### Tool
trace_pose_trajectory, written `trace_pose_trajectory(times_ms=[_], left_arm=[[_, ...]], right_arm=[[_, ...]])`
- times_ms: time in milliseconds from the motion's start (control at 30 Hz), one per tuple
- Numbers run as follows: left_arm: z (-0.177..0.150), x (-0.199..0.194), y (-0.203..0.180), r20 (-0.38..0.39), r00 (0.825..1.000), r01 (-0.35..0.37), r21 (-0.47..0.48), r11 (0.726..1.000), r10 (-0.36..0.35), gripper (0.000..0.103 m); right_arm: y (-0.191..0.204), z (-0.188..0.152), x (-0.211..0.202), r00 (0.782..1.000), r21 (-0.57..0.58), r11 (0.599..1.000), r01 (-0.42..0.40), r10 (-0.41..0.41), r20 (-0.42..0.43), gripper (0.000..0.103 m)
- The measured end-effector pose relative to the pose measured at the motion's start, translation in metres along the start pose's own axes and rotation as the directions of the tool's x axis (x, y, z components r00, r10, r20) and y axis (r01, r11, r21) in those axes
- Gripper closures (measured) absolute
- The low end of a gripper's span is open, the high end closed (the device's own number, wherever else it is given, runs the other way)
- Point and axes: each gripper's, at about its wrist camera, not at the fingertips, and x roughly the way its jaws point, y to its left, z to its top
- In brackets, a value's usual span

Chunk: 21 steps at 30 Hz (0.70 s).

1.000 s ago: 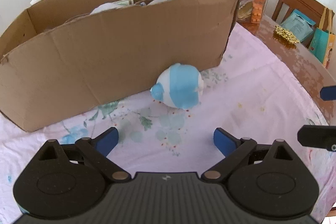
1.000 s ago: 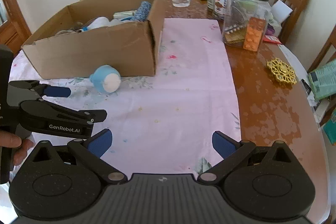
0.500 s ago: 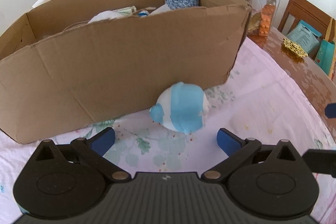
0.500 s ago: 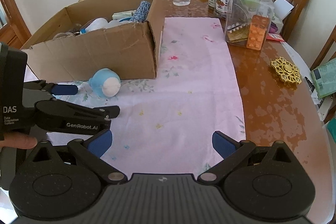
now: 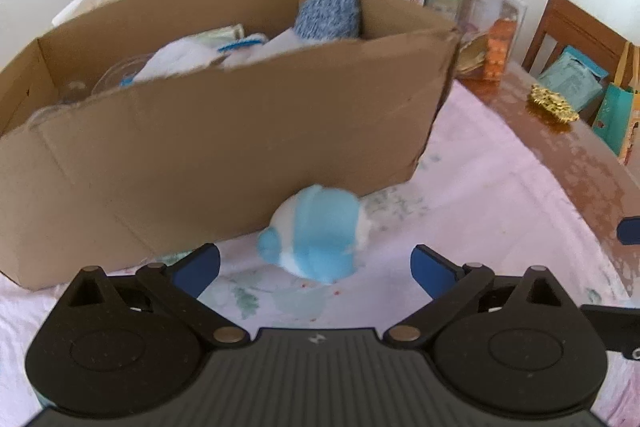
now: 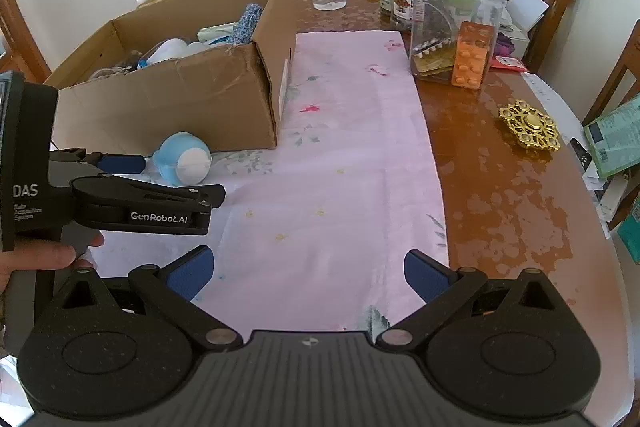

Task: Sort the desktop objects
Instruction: 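Grasp the blue-and-white baby bottle with the left tool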

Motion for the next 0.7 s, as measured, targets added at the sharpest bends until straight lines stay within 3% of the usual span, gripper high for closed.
trace_pose_trajectory(times_ms=[233,433,567,700], left_arm=[[0.0,0.001,0.006,-0.001,1.0,0.007,-0.029,1.0,-0.007,0.029],[0.001,-0.001,0.008,0.021,1.0,0.018,-0.052,0.999,-0.017,0.034],[0.002,0.001,0.009,0.018,0.999,0.031,-0.05,0.998,-0.03,0.047],[0.003,-0.003,0.012,0.021,0.999,0.045,-0.052,0.998,-0.044,0.049]], right_arm=[[0.0,0.0,-0.002,1.0,0.001,1.0,0.001,-0.001,0.006,0.0],[0.004,-0.001,-0.002,1.0,-0.01,1.0,-0.001,0.001,0.002,0.0],[0.006,-0.001,-0.002,1.0,-0.015,1.0,-0.003,0.003,0.001,0.0],[0.009,-0.002,-0.003,1.0,-0.023,1.0,-0.003,0.003,0.003,0.0]])
